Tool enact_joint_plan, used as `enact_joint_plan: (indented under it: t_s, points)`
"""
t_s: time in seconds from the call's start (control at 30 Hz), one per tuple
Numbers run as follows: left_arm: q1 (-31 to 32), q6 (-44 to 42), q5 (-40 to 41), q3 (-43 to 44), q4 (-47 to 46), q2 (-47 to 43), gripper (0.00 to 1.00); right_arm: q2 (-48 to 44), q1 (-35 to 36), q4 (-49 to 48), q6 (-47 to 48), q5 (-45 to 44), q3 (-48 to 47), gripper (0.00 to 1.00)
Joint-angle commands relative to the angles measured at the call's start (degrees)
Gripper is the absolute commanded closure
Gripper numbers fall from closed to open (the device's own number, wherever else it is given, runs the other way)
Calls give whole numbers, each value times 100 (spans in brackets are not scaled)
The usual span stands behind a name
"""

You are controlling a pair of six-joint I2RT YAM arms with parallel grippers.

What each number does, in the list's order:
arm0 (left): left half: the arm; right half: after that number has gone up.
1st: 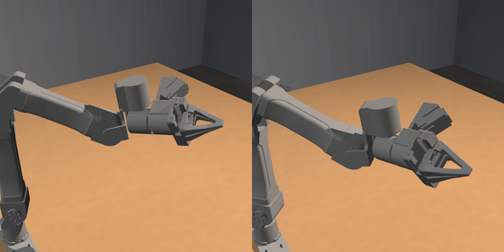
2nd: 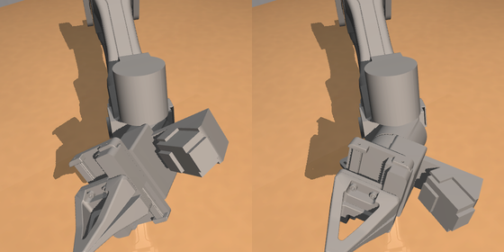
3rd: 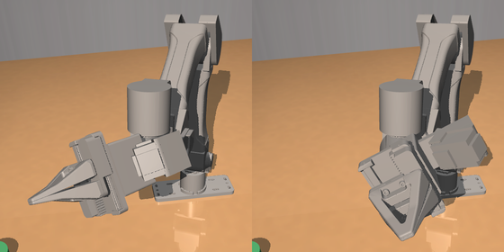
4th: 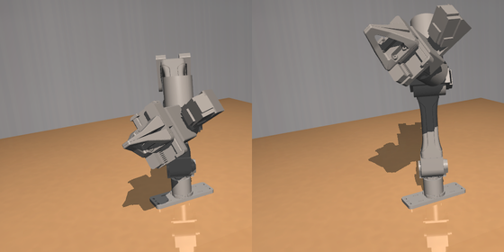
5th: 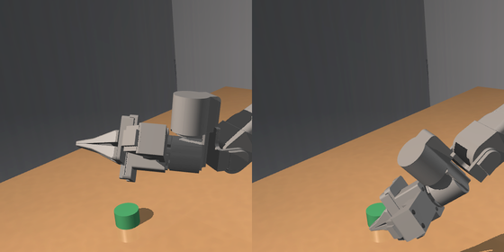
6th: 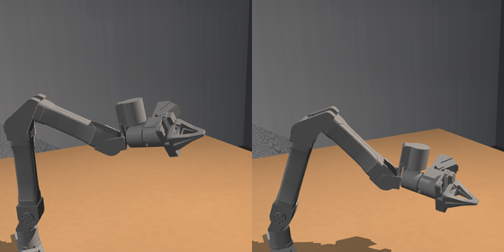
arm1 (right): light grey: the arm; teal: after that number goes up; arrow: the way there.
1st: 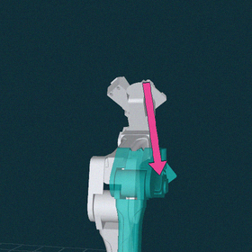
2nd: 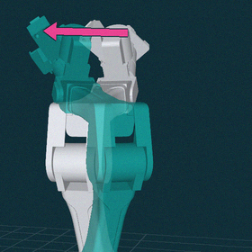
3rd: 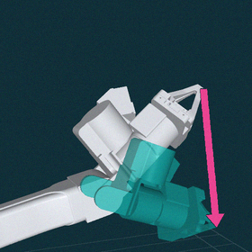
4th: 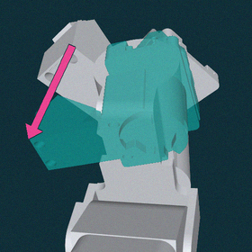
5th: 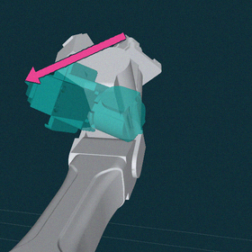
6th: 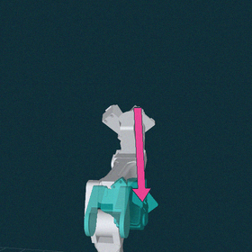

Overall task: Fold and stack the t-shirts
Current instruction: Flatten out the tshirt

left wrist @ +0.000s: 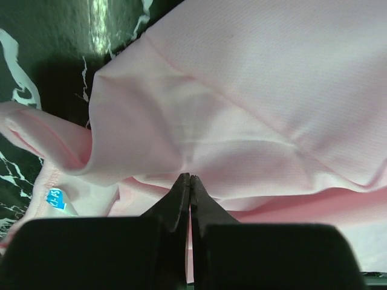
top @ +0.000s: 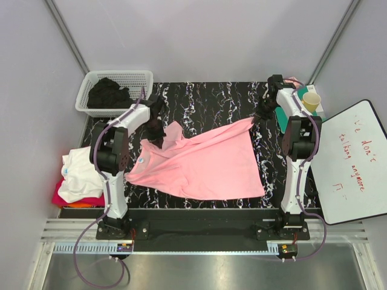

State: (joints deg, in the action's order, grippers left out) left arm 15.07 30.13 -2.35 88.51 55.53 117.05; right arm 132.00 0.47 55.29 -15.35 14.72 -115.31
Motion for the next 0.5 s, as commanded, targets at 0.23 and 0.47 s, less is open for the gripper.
enact_joint_plan:
  t_s: [0.23,0.47]
  points:
    - [137,-350,217,1897,-77,-140,2,115,-12,-9,-55,286,-335,100]
    - [145,-271,-12,3101,-77,1168,2,141,-12,0,-47,303,-343,100]
